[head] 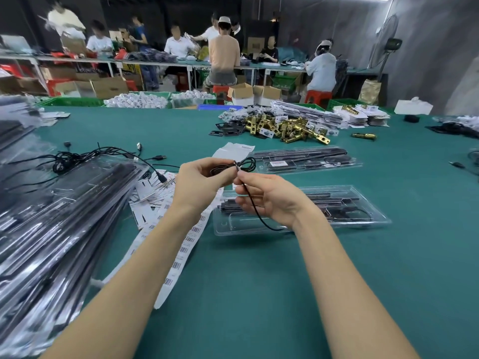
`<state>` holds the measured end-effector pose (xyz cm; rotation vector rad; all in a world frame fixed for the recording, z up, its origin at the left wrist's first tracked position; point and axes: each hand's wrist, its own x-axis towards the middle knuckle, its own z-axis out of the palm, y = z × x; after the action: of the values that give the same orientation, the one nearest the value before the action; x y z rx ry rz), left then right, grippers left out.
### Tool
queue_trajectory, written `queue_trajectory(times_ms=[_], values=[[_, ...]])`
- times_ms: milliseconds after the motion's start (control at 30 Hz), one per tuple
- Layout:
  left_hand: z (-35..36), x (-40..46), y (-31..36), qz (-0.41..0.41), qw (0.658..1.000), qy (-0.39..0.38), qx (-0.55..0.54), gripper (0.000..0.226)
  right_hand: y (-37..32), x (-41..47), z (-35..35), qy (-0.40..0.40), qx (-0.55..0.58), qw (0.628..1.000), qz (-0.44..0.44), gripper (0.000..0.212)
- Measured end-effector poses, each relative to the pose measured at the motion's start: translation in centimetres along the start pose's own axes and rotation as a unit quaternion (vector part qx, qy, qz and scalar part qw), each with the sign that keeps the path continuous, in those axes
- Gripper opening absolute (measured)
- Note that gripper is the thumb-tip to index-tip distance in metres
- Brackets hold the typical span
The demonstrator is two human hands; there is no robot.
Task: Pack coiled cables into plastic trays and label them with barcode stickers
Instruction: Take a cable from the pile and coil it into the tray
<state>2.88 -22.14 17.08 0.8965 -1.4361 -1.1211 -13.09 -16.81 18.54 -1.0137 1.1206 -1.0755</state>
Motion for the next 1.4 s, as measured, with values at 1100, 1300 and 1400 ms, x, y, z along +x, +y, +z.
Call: queue_trajectory(times_ms=[1100, 1300, 1400], values=[[1.7, -1.7, 1.8, 0.102, 0.915, -0.080, 0.381, 0.009, -0.4, 0.3, -1.9, 0.097, -0.065, 0.992, -0.039, 0.014], [2.5, -1.7, -0.1, 0.091, 0.967, 0.012, 0.239, 0.009, 0.4, 0.2, -2.9, 0.080, -0.022, 0.996, -0.040, 0.014], [2.3, -1.7, -0.8, 0.066, 0.979, 0.022, 0.190, 0.011, 0.8, 0.2, -3.0, 0.068, -0.003, 0.996, -0.050, 0.017]])
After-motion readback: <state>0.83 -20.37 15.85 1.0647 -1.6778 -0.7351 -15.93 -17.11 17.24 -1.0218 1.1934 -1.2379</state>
